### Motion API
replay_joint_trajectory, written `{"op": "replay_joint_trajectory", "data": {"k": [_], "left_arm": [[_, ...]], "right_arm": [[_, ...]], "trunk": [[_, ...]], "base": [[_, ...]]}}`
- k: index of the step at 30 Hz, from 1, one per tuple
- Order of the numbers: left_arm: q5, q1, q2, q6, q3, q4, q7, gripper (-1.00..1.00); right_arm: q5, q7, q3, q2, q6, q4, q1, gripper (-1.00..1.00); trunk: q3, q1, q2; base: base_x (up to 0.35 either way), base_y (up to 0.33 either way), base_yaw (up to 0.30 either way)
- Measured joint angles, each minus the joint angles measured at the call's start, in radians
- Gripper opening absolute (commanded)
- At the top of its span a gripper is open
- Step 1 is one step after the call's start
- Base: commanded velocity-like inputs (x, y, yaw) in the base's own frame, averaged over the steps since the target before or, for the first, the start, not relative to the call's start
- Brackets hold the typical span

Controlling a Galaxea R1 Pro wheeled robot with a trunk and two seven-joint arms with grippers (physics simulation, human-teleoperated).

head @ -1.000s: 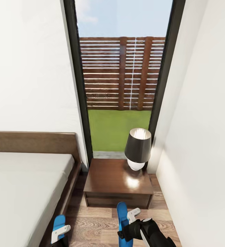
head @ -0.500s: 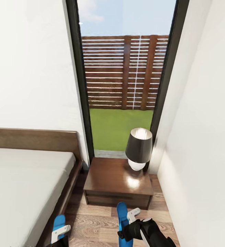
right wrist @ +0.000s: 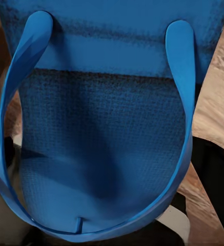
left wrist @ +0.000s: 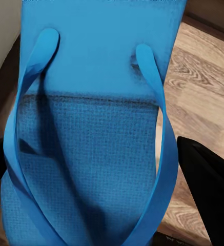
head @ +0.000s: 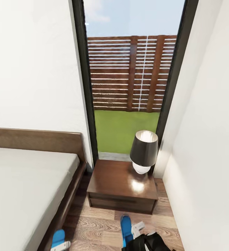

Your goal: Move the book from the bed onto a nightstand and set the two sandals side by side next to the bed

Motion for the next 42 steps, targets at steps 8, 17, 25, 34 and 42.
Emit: {"op": "replay_joint_trajectory", "data": {"k": [8,17,25,34,42], "left_arm": [[-0.004,0.023,-0.001,-0.006,0.000,0.000,-0.001,-1.00],[-0.005,0.035,-0.003,-0.012,0.000,0.002,-0.002,-1.00],[-0.005,0.043,-0.004,-0.038,0.000,0.028,-0.002,-1.00],[-0.005,0.045,-0.003,-0.055,0.000,0.036,-0.002,-1.00],[-0.005,0.047,-0.003,-0.062,0.000,0.037,-0.003,-1.00]], "right_arm": [[-0.002,-0.002,-0.007,-0.011,-0.135,0.181,0.004,-1.00],[-0.006,-0.002,-0.009,-0.035,-0.167,0.249,0.004,-1.00],[-0.006,-0.002,-0.036,-0.063,-0.271,0.339,0.005,-1.00],[-0.005,0.000,-0.095,-0.113,-0.329,0.366,0.008,-1.00],[-0.002,0.000,-0.110,-0.144,-0.342,0.383,0.009,-1.00]], "trunk": [[0.000,0.000,0.000],[0.000,0.000,0.000],[0.000,0.000,0.000],[0.000,0.000,0.000],[0.000,0.000,0.000]], "base": [[0.000,0.000,0.000],[0.000,0.000,0.000],[0.000,0.000,0.000],[0.000,0.000,0.000],[0.000,0.000,0.000]]}}
